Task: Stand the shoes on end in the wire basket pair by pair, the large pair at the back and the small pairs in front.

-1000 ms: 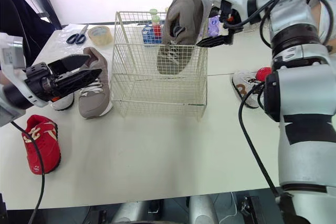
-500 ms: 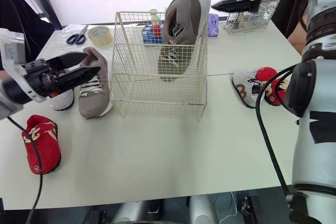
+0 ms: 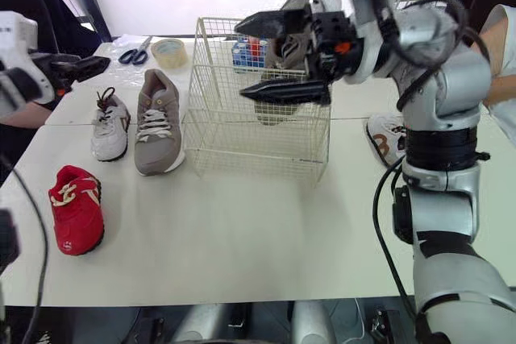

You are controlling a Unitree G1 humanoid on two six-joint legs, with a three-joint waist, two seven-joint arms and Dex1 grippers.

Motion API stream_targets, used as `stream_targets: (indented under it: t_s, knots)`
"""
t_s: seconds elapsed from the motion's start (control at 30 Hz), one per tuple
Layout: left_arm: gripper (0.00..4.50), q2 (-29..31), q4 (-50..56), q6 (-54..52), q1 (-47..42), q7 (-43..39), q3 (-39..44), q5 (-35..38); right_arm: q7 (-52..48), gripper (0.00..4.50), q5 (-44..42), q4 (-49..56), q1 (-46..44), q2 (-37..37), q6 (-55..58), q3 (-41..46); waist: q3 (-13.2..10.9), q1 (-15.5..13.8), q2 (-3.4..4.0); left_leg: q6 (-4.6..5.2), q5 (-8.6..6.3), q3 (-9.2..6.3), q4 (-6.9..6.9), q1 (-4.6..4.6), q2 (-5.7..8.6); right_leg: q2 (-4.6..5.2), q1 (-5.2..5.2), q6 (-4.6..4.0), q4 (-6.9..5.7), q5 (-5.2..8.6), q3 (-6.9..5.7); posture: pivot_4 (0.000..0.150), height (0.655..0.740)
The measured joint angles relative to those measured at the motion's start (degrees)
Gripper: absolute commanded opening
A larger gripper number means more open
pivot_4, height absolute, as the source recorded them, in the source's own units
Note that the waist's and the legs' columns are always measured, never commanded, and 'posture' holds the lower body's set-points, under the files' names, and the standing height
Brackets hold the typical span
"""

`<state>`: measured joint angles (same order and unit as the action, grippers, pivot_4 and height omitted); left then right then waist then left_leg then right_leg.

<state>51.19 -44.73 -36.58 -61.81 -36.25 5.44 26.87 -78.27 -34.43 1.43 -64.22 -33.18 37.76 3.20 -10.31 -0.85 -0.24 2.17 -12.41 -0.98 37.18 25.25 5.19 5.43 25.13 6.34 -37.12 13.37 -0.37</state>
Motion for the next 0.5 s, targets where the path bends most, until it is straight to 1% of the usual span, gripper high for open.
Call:
stream_targets:
  t_s: [0.1,0.2,0.3,0.37,0.5]
  knots:
    - [4.5,-3.04,-13.47,5.02,-5.61,-0.52,-2.35,-6.19,3.04,4.46,-2.09,2.79,1.29,-0.61,2.23,0.74,0.01,0.24,-0.04,0.14,-0.07,0.18,0.07,0.1,0.03,0.08,0.12,0.02,0.0,-0.01,0.01,0.15,0.74]
    - [4.5,-6.1,-22.09,8.36,-8.72,-0.75,-2.5,-10.02,5.43,4.46,-4.11,4.79,1.69,-1.54,3.93,1.72,0.0,0.27,-0.06,0.19,-0.09,0.24,0.06,0.16,0.01,0.12,0.22,0.03,-0.03,-0.02,0.02,0.15,0.74]
    - [4.5,-8.4,-26.6,10.79,-9.4,-0.39,-2.48,-12.74,7.19,4.46,-5.61,6.57,1.97,-1.83,5.03,1.9,0.0,0.37,-0.08,0.22,-0.12,0.25,0.06,0.17,-0.02,0.16,0.23,0.04,-0.03,-0.02,0.02,0.15,0.74]
    - [4.5,-10.06,-28.51,12.07,-9.53,0.29,-2.41,-14.25,8.26,4.46,-6.57,7.65,2.32,-2.16,5.67,1.93,0.0,0.38,-0.08,0.44,-0.25,0.25,0.07,0.17,-0.04,0.17,0.24,0.04,-0.04,-0.02,0.03,0.15,0.74]
    - [4.5,-12.11,-30.38,14.44,-9.52,2.62,-1.88,-16.54,10.08,4.46,-7.83,9.03,2.51,-2.89,6.32,1.94,0.0,0.35,-0.09,0.47,-0.27,0.25,0.08,0.16,-0.05,0.19,0.24,0.04,-0.05,-0.02,0.07,0.15,0.74]
